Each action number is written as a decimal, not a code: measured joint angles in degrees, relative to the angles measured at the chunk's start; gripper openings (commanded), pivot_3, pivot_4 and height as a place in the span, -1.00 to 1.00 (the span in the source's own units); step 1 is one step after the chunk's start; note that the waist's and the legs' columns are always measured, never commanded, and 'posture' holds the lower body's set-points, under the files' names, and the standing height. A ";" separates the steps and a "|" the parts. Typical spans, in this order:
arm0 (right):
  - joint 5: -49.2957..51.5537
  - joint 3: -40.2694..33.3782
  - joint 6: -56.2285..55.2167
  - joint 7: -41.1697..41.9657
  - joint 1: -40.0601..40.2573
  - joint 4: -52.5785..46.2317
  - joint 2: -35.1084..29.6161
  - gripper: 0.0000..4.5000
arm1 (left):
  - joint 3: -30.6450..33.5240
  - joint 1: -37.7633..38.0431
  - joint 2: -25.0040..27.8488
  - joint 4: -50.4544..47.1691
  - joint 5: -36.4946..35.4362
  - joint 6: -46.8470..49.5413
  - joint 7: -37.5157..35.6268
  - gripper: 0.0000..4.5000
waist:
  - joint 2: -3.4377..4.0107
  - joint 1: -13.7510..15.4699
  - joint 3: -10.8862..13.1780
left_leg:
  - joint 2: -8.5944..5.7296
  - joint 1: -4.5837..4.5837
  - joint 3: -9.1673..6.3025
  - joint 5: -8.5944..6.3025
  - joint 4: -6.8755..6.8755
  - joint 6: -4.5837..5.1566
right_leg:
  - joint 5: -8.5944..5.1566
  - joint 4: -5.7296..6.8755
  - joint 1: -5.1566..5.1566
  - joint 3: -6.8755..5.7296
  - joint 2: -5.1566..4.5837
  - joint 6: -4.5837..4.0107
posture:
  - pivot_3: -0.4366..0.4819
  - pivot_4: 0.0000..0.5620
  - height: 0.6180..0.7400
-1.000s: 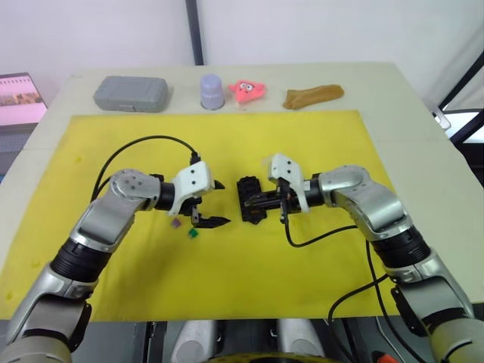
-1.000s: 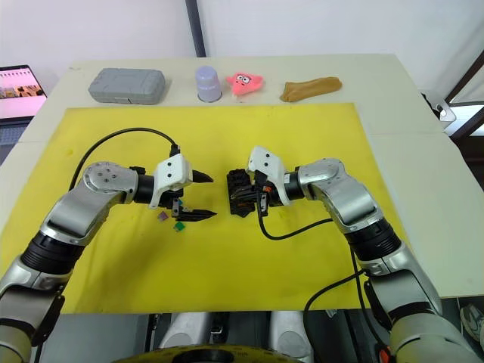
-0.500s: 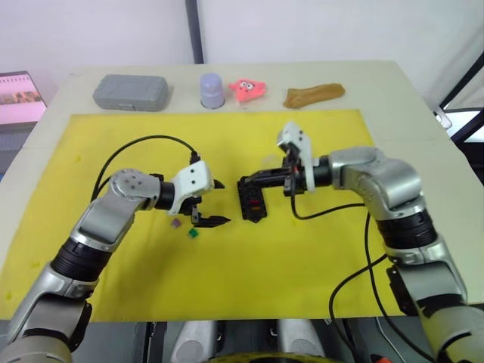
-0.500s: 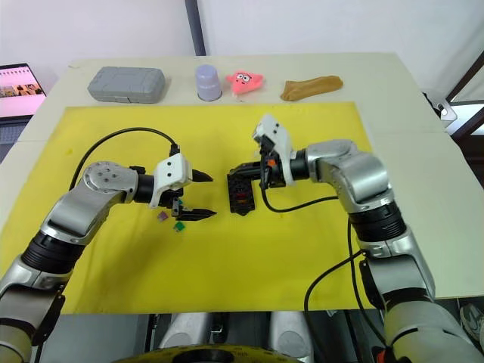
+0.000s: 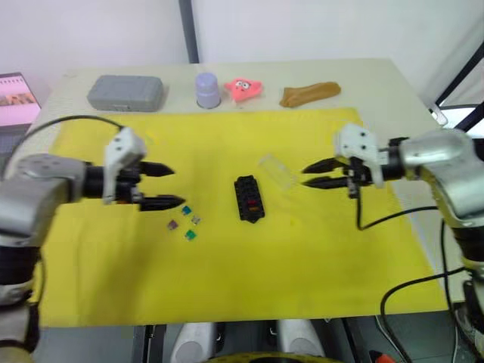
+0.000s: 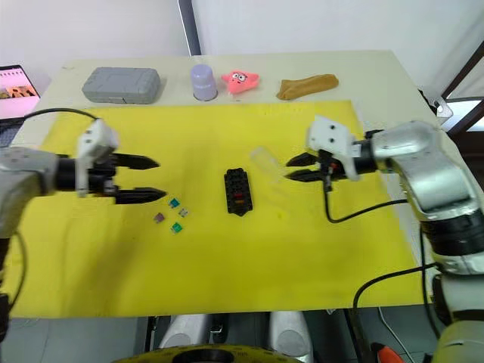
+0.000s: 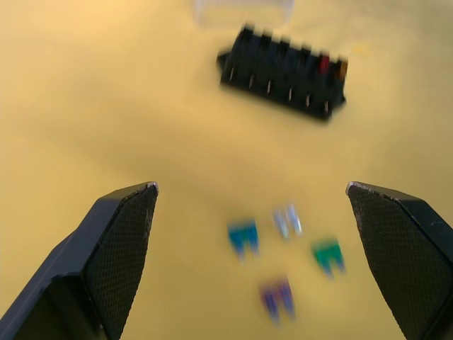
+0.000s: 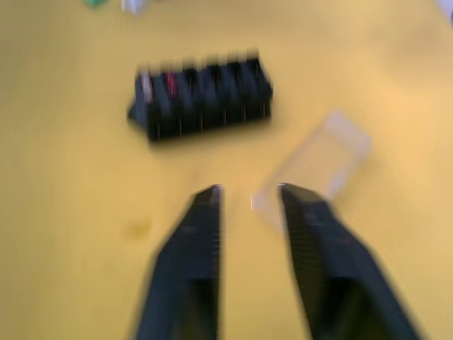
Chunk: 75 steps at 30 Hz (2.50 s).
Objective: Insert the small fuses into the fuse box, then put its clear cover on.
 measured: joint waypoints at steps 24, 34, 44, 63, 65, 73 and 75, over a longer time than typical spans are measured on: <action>-3.71 -5.44 -9.78 3.82 0.79 9.39 -4.32 0.98 | 6.08 9.56 6.58 10.95 3.78 -9.66 -5.34 1.00 | 0.21 0.15 0.10 | 0.02 -0.01 0.00 -0.09 -0.05 0.12 | 0.00 -0.04 0.00 0.04 -0.07 -0.02 | -0.05 -0.47 0.85; 3.90 0.86 3.63 0.55 -4.81 -11.12 8.23 1.00 | -4.70 -2.96 -4.36 17.06 -9.11 13.75 -9.19 0.77 | 0.09 0.24 0.08 | -0.03 -0.19 -0.01 0.03 0.09 -0.09 | 0.01 0.04 -0.12 0.02 -0.06 -0.01 | -0.05 -0.47 0.85; 5.85 3.60 9.07 -3.92 -3.33 -19.50 11.22 1.00 | -9.33 -6.08 -5.58 26.75 -9.43 21.65 -11.19 0.21 | 0.08 0.27 0.07 | -0.03 -0.16 -0.03 0.05 0.10 -0.10 | 0.01 0.15 -0.14 0.02 -0.04 -0.01 | -0.05 -0.47 0.85; 5.96 3.66 10.23 -6.79 -2.99 -19.73 11.21 1.00 | -11.78 -8.42 -11.02 34.01 -6.25 19.68 -11.01 0.21 | 0.08 0.28 0.05 | -0.03 -0.15 -0.03 0.06 0.10 -0.12 | 0.01 0.16 -0.15 0.03 -0.05 -0.01 | -0.05 -0.47 0.85; 5.98 3.66 10.37 -6.85 -3.00 -19.96 11.17 1.00 | -11.76 -8.76 -11.09 34.80 -6.10 19.30 -11.13 0.21 | 0.08 0.28 0.05 | -0.03 -0.15 -0.03 0.06 0.10 -0.12 | 0.01 0.17 -0.14 0.03 -0.05 -0.01 | -0.05 -0.47 0.85; 6.00 3.66 11.01 -6.95 -3.31 -20.31 11.13 1.00 | -11.61 -8.99 -11.08 35.35 -6.07 19.20 -11.45 0.21 | 0.08 0.23 0.05 | -0.03 -0.15 -0.03 0.06 0.10 -0.12 | 0.01 0.18 -0.15 0.03 -0.05 -0.01 | -0.05 -0.47 0.85; 5.99 3.67 11.01 -6.97 -3.80 -20.31 11.14 1.00 | -11.61 -8.67 -11.08 35.22 -6.00 18.90 -11.47 0.21 | 0.08 0.21 0.05 | -0.02 -0.15 -0.03 0.06 0.10 -0.12 | 0.01 0.18 -0.15 0.03 -0.05 -0.01 | -0.05 -0.47 0.85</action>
